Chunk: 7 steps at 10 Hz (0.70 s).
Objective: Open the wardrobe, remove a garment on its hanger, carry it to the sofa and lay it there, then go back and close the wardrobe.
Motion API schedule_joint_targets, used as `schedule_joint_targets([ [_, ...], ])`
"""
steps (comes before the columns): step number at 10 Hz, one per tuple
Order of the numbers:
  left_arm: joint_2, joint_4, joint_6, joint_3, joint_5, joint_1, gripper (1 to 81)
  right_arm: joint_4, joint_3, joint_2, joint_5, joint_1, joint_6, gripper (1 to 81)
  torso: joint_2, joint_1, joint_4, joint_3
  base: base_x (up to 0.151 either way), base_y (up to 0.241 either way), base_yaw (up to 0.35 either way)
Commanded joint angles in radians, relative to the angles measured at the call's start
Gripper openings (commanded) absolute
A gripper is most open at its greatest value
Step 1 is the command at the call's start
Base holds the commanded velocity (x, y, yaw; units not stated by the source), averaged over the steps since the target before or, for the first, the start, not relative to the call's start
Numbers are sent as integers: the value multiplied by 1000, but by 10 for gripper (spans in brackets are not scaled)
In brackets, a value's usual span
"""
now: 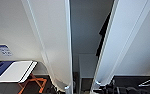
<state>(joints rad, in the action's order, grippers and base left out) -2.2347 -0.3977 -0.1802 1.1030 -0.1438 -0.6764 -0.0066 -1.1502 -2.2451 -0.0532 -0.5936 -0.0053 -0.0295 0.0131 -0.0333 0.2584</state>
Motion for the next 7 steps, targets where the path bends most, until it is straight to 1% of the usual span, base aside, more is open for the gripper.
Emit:
schedule_joint_targets([
  [1, -25, 56, -19, -308, 6, 11, 811, 14, 100, 3, -182, 40, 33, 811, 0, 0, 0, 0, 0, 0, 0],
  [2, -7, 56, -19, -324, 6, 8, 811, 13, 104, 8, -182, 34, 33, 811, 0, 0, 0, 0, 0, 0, 0],
  [3, 12, 56, -18, -336, 7, 1, 811, 11, 110, 16, -182, 34, 33, 811, 0, 0, 0, -45, 0, 0, 0],
  [4, 16, 51, -19, -337, 7, -7, 811, 11, 116, 23, -182, 33, 33, 811, 0, 0, 0, -53, 0, 0, 0],
  [5, 16, 45, -18, -337, 7, -15, 811, 10, 121, 29, -182, 30, 33, 811, 0, 1, 0, -118, 0, 0, 0],
  [7, 18, 45, -19, -337, 7, -16, 811, 10, 124, 34, -182, 21, 31, 811, 0, 1, 0, -66, 0, 0, 0],
])
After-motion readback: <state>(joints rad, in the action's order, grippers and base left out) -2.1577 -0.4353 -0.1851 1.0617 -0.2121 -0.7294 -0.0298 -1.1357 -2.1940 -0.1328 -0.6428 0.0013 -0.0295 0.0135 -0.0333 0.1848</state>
